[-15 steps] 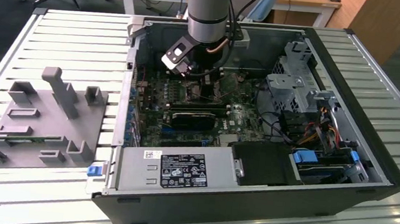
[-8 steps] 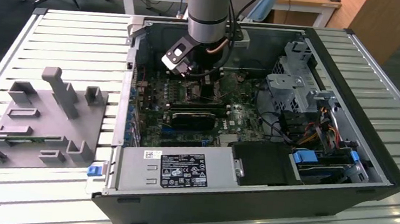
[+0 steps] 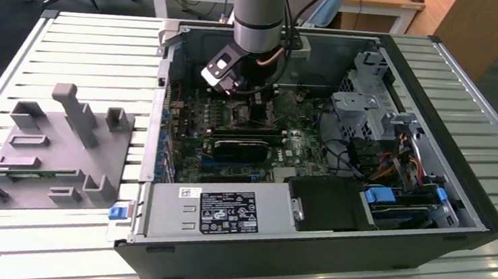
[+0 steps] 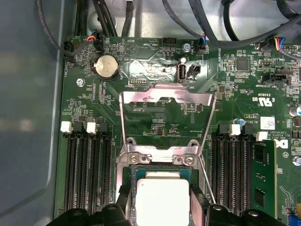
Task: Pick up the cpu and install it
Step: 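Place the cpu into insertion slot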
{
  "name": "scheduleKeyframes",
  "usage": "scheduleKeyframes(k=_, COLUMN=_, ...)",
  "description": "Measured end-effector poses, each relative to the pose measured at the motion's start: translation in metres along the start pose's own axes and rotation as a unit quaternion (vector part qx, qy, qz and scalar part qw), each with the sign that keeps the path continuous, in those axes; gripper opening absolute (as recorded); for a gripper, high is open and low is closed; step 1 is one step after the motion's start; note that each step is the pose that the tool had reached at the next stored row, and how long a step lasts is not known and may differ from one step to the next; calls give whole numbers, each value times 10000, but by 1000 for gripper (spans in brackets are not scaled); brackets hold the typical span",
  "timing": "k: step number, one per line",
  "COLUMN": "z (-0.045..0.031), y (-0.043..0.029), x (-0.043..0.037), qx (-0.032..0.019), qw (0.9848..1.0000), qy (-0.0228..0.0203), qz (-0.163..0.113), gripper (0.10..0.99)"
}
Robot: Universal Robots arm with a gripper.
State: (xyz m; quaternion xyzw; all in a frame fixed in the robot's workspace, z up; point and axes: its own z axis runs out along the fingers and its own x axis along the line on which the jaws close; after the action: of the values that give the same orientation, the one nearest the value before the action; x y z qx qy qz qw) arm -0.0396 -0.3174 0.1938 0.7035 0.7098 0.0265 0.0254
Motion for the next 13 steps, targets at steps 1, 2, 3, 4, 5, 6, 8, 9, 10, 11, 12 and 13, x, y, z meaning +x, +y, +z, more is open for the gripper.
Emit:
scheduleKeyframes(k=1, z=1, y=0, x=8, qx=0, qw=10000, qy=-1, qz=4, gripper=604)
scheduleKeyframes(k=2, z=2, y=0, x=14, qx=0, qw=10000, qy=-1, qz=8, gripper=604)
scheduleKeyframes(k=3, z=2, y=0, x=16, qx=0, qw=10000, qy=-1, qz=10, gripper=604)
scheduleKeyframes(k=4, z=3, y=0, x=16, qx=0, qw=10000, qy=0, qz=11, gripper=604)
scheduleKeyframes(k=5, z=2, y=0, x=16, qx=0, qw=10000, qy=-1, qz=11, gripper=604)
scheduleKeyframes(k=6, z=2, y=0, x=15, qx=0, qw=10000, qy=-1, qz=12, gripper=604)
scheduleKeyframes(k=8, z=2, y=0, x=-15, qx=0, qw=10000, qy=-1, qz=4, gripper=604)
scheduleKeyframes(k=9, z=2, y=0, x=-20, qx=0, qw=10000, qy=0, qz=0, gripper=604)
scheduleKeyframes(k=10, z=2, y=0, x=-20, qx=0, qw=10000, qy=0, qz=0, gripper=604)
scheduleKeyframes(k=11, z=0, y=0, x=-20, qx=0, qw=10000, qy=-1, qz=-1, gripper=604)
scheduleKeyframes(k=12, z=-5, y=0, x=-21, qx=1, qw=10000, qy=0, qz=-1, gripper=604)
scheduleKeyframes(k=13, z=-12, y=0, x=-21, qx=0, qw=10000, qy=1, qz=-1, gripper=604)
